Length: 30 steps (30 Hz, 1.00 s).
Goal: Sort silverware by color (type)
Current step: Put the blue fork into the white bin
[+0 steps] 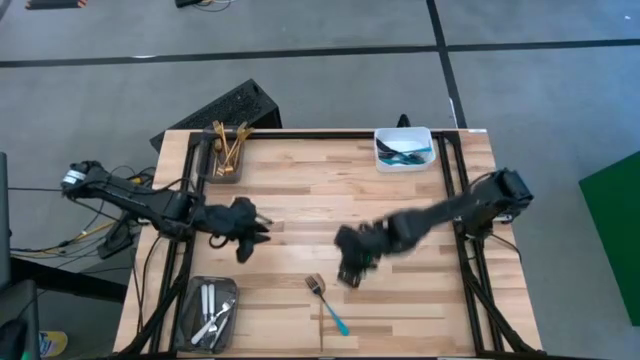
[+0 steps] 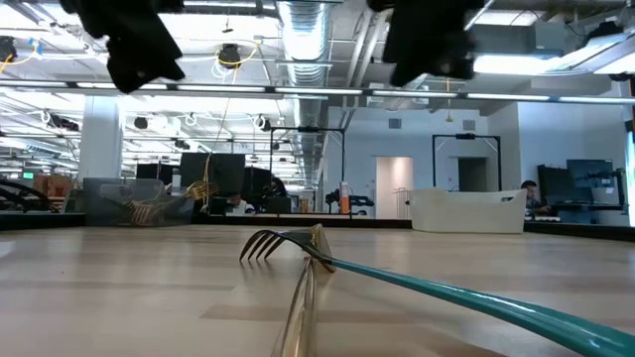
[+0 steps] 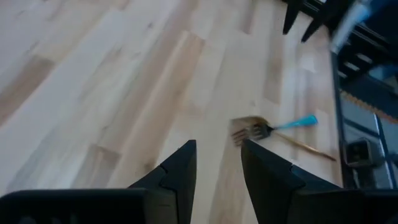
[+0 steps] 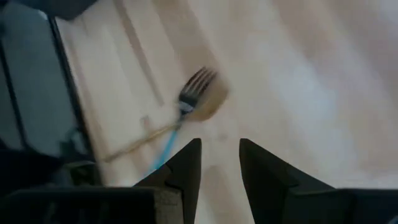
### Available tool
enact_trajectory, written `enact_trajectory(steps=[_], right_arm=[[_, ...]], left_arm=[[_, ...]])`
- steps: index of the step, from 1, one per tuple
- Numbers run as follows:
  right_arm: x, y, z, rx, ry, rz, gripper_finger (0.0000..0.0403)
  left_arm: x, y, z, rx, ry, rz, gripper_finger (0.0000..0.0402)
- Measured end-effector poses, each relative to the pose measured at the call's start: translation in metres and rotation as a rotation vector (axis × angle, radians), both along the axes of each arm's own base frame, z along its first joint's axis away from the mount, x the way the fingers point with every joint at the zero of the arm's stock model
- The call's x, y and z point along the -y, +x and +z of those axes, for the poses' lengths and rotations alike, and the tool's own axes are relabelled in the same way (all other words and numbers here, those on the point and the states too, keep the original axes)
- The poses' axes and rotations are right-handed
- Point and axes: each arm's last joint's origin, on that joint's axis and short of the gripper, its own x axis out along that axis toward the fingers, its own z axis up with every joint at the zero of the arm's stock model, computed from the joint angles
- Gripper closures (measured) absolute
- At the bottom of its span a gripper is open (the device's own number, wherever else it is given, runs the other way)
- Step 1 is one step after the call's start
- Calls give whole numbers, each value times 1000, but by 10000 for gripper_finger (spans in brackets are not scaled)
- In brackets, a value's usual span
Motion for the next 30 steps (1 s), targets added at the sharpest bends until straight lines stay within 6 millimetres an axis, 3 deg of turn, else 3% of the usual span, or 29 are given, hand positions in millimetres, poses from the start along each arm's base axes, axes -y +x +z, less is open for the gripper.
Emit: enact_trajectory(steps=[4, 12, 20, 26, 30], right_arm=[[-42, 2, -23, -22, 121, -200, 267], [-102, 24, -66, -59, 169, -162, 251], [-106, 58, -98, -150, 87, -207, 250], [-103, 64, -116, -231, 73, -210, 250], [-104, 63, -115, -245, 76, -167, 257]], left_arm=[[11, -1, -1, 11, 63, -37, 288], [27, 9, -18, -75, 101, -104, 288], [40, 18, -41, -191, 37, -63, 288], [50, 14, -42, -184, 53, -63, 288], [53, 10, -41, -181, 69, -42, 288]])
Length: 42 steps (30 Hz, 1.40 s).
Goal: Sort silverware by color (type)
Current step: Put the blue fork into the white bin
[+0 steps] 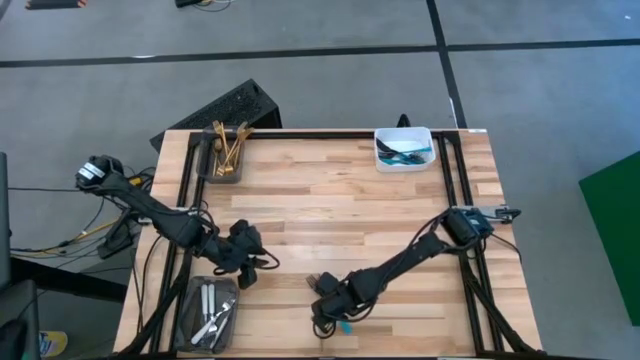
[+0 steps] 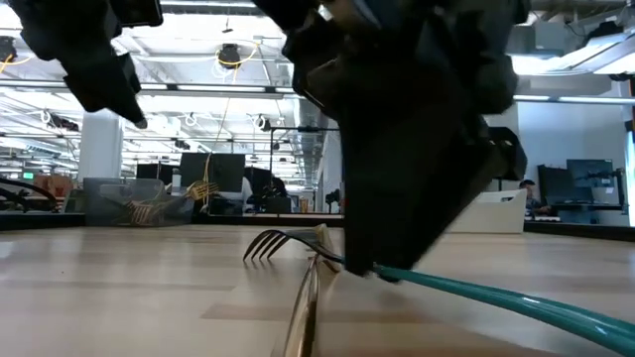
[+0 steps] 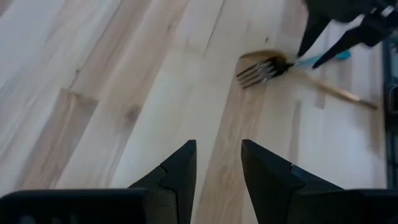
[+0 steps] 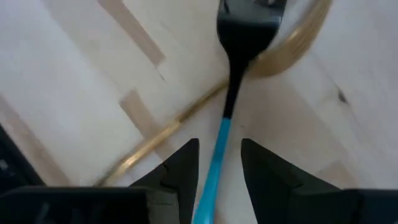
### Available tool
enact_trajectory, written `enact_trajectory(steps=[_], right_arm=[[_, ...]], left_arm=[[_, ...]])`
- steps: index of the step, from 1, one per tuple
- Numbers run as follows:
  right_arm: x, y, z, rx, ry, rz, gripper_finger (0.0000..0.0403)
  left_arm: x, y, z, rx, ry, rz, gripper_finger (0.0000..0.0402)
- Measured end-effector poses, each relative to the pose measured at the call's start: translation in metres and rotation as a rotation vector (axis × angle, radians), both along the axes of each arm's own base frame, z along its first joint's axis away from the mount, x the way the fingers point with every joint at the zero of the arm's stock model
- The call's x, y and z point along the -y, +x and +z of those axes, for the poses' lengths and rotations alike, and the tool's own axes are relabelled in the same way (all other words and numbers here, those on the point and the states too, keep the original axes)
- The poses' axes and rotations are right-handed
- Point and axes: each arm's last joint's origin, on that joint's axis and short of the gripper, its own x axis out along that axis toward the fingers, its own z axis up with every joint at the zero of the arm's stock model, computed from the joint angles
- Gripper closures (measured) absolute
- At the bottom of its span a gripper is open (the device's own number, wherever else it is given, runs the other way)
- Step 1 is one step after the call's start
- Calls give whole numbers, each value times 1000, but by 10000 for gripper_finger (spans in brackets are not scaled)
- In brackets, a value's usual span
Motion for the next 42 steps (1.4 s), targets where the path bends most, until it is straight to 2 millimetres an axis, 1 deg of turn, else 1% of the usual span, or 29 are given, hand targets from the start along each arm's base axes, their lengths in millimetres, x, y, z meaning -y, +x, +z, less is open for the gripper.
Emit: enact_trajectory(steps=[3, 5, 8, 9, 10, 13, 15, 16, 20, 23, 27, 29, 32, 36, 39, 42], right_arm=[[2, -3, -2, -36, -26, 8, 282], [7, -4, -3, -67, -43, 0, 313], [15, -4, -3, -104, -44, -11, 373], [17, -3, -3, -109, -43, -15, 383], [19, -2, -2, -108, -36, -21, 386], [27, -1, 4, -104, -35, -84, 378], [34, 0, 14, -66, -68, -126, 379], [38, 0, 21, -36, -84, -144, 382], [54, 0, 65, 121, -139, -163, 386], [70, -1, 91, 211, -179, -171, 383], [92, -3, 125, 341, -256, -199, 382], [100, -5, 139, 389, -292, -180, 382], [106, -3, 153, 472, -341, -122, 382], [107, 5, 165, 589, -387, -40, 382], [106, 8, 169, 637, -408, 7, 382], [105, 8, 170, 644, -414, 19, 382]], left_arm=[[1, -3, -2, -19, 9, 10, 288], [2, -4, -2, -19, 12, 21, 288], [3, -4, -2, -9, 14, 35, 288], [3, -4, -1, -3, 15, 36, 288], [4, -4, -1, 2, 13, 36, 288], [5, -1, 1, 36, -6, 33, 288], [6, 0, 3, 58, -18, 34, 288], [6, 0, 5, 72, -28, 36, 288], [8, 4, 17, 186, -65, 30, 288], [7, 5, 30, 306, -72, 39, 288], [1, 4, 47, 440, -31, 77, 285], [-4, 2, 54, 491, 2, 108, 278], [-9, 4, 63, 564, 62, 126, 257], [-16, 10, 71, 638, 109, 138, 224], [-23, 14, 76, 684, 119, 164, 208], [-28, 17, 81, 724, 135, 157, 208]])
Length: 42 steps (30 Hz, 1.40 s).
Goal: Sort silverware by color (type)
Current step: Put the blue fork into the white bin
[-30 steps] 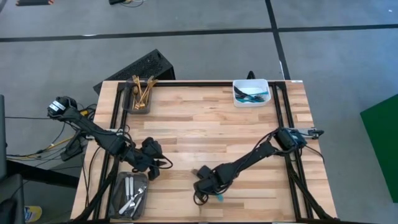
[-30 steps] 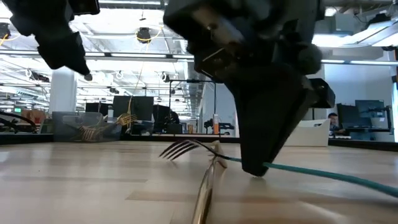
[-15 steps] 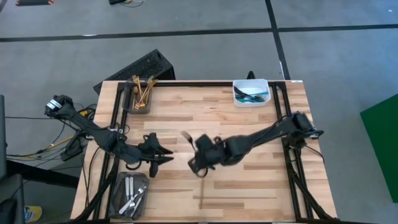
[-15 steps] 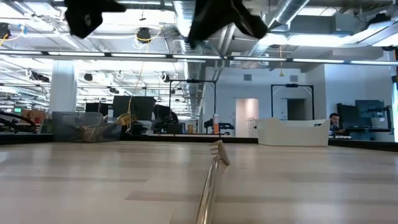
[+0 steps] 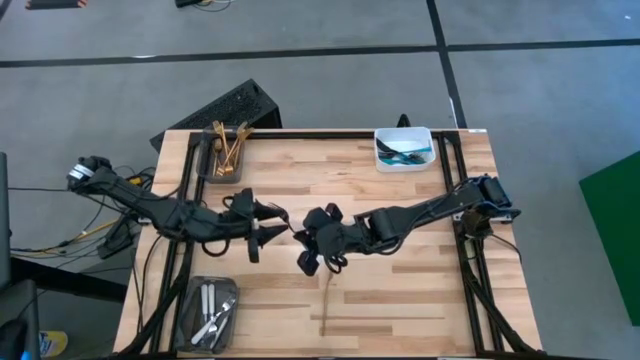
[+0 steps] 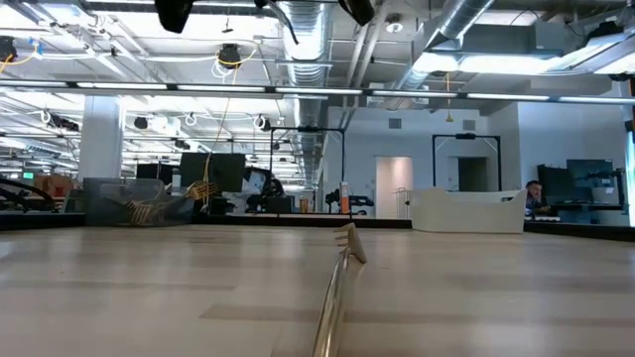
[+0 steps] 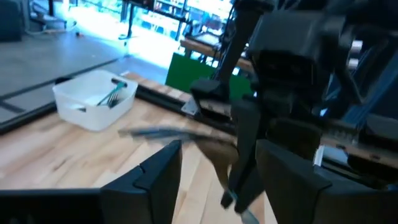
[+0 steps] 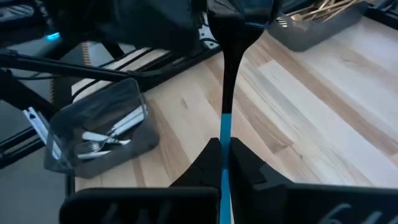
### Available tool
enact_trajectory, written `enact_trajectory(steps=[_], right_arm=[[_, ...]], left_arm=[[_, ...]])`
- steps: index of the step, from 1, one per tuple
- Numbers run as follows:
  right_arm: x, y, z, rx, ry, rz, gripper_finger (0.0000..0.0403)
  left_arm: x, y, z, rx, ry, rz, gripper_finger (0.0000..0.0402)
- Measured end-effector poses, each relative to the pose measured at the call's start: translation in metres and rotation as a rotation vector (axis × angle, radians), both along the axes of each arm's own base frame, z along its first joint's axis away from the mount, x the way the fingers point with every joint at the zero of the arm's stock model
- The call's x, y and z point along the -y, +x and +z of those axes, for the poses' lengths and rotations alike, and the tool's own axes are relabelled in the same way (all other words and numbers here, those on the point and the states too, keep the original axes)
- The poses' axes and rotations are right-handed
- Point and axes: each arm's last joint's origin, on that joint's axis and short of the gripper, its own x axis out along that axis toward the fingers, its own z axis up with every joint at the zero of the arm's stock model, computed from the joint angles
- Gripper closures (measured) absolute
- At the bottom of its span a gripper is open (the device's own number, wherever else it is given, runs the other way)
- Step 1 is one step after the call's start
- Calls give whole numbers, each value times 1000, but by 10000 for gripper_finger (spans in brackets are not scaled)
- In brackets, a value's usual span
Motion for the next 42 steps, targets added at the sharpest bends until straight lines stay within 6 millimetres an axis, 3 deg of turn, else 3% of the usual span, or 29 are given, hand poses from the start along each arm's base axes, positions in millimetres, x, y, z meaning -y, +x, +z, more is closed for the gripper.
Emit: enact_trajectory(steps=[8, 12, 16, 20, 27, 34, 42], right_arm=[[5, -4, -5, -73, -76, -26, 382], [25, -24, -5, -244, -136, -115, 382], [57, -58, 6, -462, -262, -196, 382], [99, -90, 20, -717, -438, -169, 382], [199, -129, 24, -902, -499, -128, 382], [276, -180, -4, -825, -422, -116, 383], [310, -220, -52, -905, -428, 9, 369]], left_arm=[[-11, 4, 7, 60, 1, 27, 273], [-17, 5, 1, 17, -60, 66, 288], [-21, 6, -9, -66, -60, 84, 285], [-27, 9, -12, -80, -70, 117, 279], [-30, 9, -12, -75, -100, 139, 278], [-32, 8, -15, -103, -76, 198, 278], [-41, 6, -18, -120, -27, 369, 278]])
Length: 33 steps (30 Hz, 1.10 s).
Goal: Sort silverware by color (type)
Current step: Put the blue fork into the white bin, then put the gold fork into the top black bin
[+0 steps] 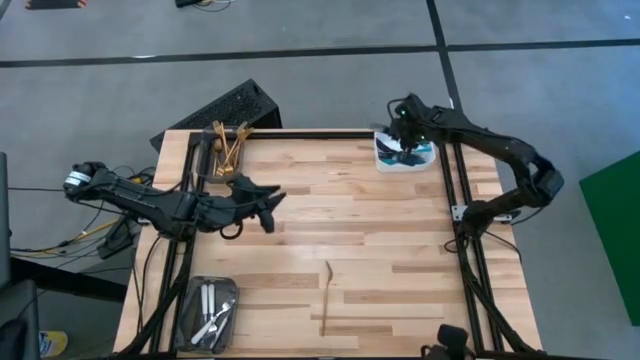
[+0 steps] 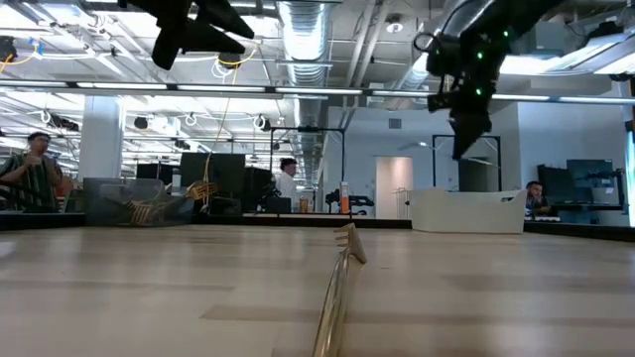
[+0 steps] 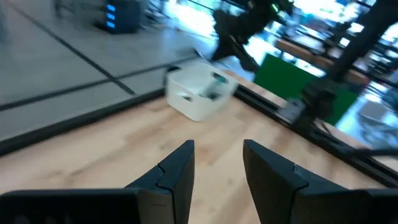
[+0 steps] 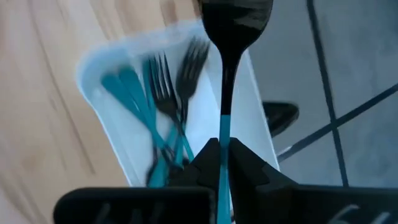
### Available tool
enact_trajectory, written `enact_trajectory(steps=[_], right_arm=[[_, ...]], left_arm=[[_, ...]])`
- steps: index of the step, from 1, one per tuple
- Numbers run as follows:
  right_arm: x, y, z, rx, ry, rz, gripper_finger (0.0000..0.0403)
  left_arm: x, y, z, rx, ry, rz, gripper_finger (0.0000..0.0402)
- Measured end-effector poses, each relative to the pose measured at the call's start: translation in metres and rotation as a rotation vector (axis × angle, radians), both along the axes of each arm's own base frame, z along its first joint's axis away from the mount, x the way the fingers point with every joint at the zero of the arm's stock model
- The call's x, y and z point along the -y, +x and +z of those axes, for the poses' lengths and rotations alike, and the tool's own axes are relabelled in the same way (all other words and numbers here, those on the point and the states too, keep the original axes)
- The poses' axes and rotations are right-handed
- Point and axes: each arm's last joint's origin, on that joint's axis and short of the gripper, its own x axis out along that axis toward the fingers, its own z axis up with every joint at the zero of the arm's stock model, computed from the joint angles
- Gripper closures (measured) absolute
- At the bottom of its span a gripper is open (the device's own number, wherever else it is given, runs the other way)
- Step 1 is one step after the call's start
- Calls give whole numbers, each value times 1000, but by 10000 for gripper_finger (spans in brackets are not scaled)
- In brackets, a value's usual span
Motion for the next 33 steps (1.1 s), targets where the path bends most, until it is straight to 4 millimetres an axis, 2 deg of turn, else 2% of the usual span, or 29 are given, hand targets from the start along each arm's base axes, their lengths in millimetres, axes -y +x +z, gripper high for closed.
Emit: enact_trajectory(steps=[4, 9, 16, 20, 24, 27, 33], right_arm=[[11, -9, -19, -64, 36, -9, 344], [20, -11, -25, -69, 43, -34, 297], [23, -7, -23, 30, 21, -138, 222], [15, -1, -24, 174, 137, -243, 198], [-1, 17, -22, 372, 344, -242, 198], [-21, 35, -20, 425, 416, -254, 204], [-81, 76, -16, 476, 435, -227, 213]], left_arm=[[-8, 1, 0, 4, 7, 54, 278], [-14, 2, 1, 17, -7, 60, 278], [-15, 2, 1, 39, -47, 58, 278], [-13, 3, 1, 42, -76, 7, 278], [-11, 4, 0, 52, -129, -47, 278], [-10, 4, 0, 45, -154, -92, 278], [-5, 5, -1, 41, -200, -181, 278]])
